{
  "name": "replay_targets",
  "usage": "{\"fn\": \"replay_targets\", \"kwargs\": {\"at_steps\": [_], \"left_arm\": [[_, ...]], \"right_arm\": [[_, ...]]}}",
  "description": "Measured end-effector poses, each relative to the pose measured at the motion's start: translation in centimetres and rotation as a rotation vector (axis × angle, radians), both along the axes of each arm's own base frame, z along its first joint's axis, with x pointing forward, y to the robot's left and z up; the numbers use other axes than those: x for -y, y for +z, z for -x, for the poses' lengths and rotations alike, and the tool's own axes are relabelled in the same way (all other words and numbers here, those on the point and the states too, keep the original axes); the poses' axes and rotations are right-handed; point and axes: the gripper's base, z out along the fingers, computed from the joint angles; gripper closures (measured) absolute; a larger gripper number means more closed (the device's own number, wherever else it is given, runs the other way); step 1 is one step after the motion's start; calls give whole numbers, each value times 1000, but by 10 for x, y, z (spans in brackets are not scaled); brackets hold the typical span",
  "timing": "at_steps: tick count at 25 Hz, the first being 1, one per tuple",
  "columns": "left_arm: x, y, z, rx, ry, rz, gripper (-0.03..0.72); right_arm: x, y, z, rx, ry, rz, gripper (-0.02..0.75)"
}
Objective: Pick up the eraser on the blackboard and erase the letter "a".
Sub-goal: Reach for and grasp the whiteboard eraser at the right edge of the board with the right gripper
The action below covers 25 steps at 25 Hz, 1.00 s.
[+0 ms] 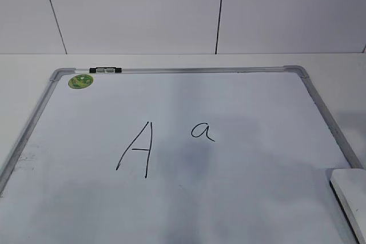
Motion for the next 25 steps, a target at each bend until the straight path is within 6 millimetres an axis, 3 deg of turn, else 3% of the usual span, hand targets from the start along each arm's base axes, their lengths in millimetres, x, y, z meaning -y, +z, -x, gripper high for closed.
{"fn": "replay_targets", "kwargs": {"at_steps": [14,25], "left_arm": [[0,0,0,0,0,0,454],[0,0,0,0,0,0,454]], "right_arm": [[-10,-35,-50,-322,7,-6,62],[-18,-55,-77,-366,19,7,62]]}}
